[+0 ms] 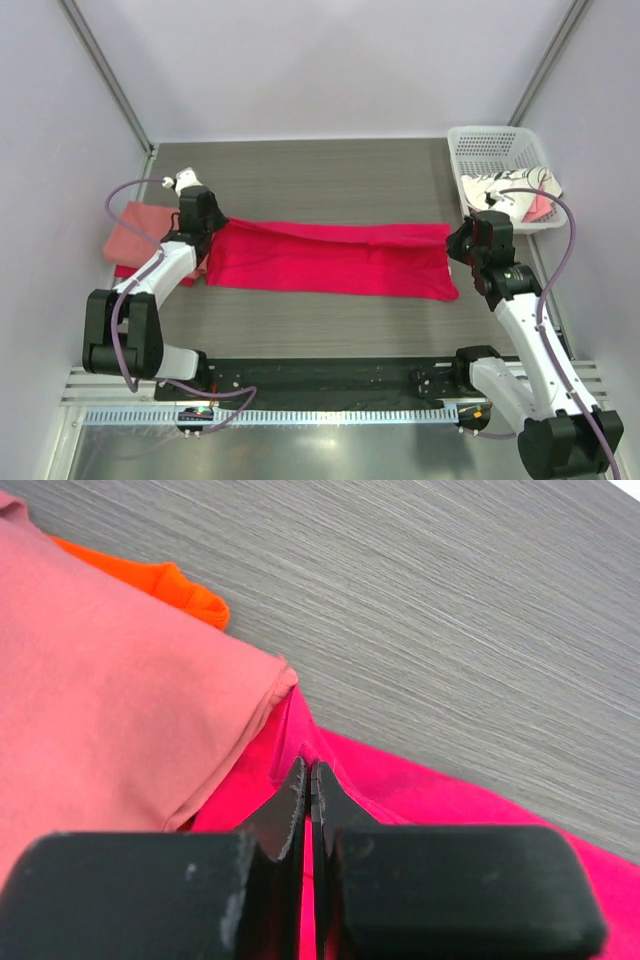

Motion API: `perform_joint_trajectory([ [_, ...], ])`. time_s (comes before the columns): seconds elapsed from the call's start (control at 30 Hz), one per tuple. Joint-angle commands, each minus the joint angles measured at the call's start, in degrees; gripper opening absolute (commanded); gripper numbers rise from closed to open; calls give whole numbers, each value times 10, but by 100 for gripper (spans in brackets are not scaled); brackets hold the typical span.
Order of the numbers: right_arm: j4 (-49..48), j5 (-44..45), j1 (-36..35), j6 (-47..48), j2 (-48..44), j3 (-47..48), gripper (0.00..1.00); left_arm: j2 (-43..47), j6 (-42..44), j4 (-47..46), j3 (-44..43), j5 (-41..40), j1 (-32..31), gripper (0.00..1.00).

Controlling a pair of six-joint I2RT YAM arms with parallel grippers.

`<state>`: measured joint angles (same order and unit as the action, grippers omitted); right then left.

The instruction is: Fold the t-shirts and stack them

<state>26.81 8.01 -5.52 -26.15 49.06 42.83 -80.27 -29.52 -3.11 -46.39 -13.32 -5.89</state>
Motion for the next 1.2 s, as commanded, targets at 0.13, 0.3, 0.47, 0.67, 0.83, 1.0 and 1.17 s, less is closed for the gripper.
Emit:
perform_joint_trajectory([
  [0.13,24,-4,-2,-33,-75,-33,1,43,-16,24,20,17,0,1],
  [0.3,32,-35,-1,-62,-102,-52,27,82,-28,20,62,22,0,30],
  [0.47,35,-36,-1,-78,-167,-68,48,159,-38,8,104,18,0,50],
  [0.67,26,-58,-2,-58,-133,-44,56,211,-46,20,104,48,-1,55],
  [0.83,-13,-108,-4,-43,2,-12,56,185,-57,52,58,58,-30,57],
  [1.0,-51,-50,-3,-50,101,19,52,67,-61,107,-20,46,-53,56],
  [1.17,-82,3,-6,-74,209,36,49,-8,-59,131,-67,75,-53,54],
])
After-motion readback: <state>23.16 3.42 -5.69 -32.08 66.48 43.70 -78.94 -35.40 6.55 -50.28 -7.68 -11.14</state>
